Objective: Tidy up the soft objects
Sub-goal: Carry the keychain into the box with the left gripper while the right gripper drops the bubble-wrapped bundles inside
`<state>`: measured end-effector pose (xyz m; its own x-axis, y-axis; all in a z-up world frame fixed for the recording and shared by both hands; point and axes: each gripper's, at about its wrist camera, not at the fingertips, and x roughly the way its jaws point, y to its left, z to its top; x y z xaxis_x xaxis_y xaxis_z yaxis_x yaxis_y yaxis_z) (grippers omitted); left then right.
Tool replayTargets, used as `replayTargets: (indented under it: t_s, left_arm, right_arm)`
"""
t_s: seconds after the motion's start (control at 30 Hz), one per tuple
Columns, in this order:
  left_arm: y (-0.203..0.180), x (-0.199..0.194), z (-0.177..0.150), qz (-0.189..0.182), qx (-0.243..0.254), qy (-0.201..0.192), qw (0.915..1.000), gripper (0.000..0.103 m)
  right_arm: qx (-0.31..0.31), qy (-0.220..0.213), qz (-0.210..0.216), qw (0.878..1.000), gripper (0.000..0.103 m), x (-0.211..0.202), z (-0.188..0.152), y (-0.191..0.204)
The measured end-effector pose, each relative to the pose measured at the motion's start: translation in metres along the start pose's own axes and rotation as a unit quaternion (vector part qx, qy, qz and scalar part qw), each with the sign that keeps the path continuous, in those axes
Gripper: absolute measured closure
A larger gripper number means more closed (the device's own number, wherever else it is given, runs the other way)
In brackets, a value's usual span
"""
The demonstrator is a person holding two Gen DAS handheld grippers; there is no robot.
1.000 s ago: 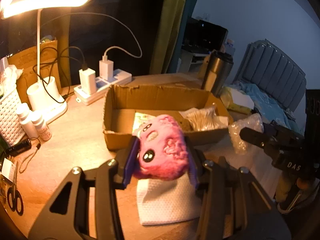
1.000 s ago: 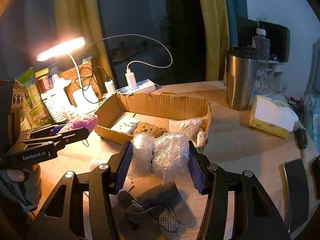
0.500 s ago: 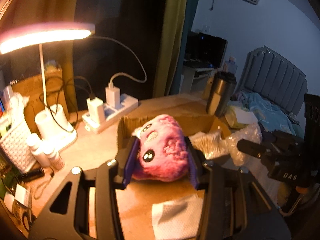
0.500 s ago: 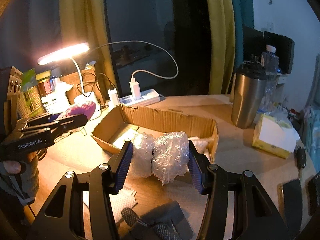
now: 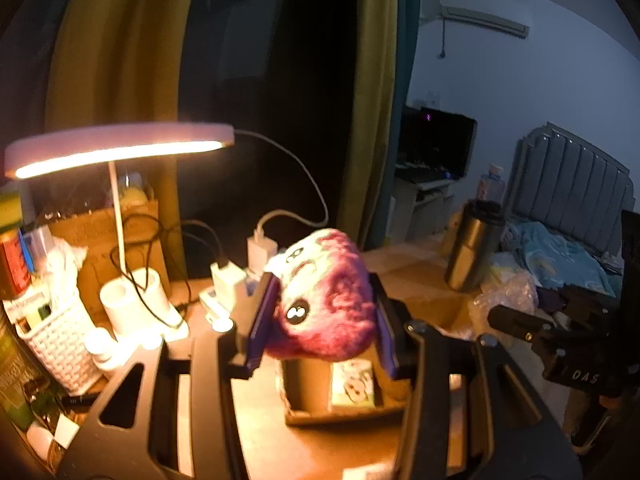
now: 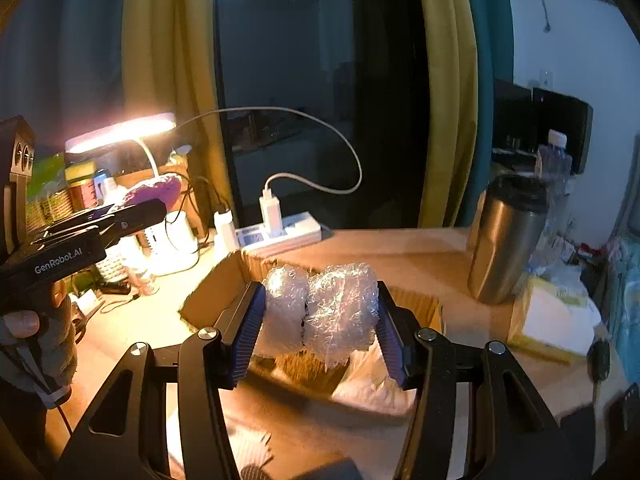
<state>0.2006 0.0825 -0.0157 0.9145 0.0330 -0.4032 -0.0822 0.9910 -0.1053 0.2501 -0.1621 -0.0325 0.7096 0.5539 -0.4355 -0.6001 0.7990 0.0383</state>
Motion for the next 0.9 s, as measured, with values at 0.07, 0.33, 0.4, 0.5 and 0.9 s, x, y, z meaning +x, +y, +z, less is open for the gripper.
replayTargets:
  t_s: [0.07,0.33,0.4,0.5,0.9]
  left_arm:
    - [0.002,0.003,0.002,0.006,0.002,-0.013,0.9999,0.058]
    - [0.007,0.030,-0.009,0.009,0.007,0.002,0.9999,0.058]
    - [0.007,0.037,-0.013,0.006,0.008,0.008,0.9999,0.058]
    - [0.009,0.049,-0.019,-0.002,0.005,0.023,0.9997,0.058]
    - [0.020,0.092,-0.045,-0.007,-0.012,0.096,0.9953,0.052]
  right_arm:
    - [0.002,-0.004,-0.002,1.000,0.047,0.006,0.004,-0.003]
    - [0.018,-0.004,0.001,1.000,0.047,0.036,0.011,-0.006]
    - [0.021,-0.001,0.005,1.000,0.047,0.043,0.011,-0.007]
    - [0.029,0.004,0.010,1.000,0.047,0.055,0.011,-0.008]
    - [0.055,0.054,0.022,0.997,0.047,0.105,0.000,-0.012]
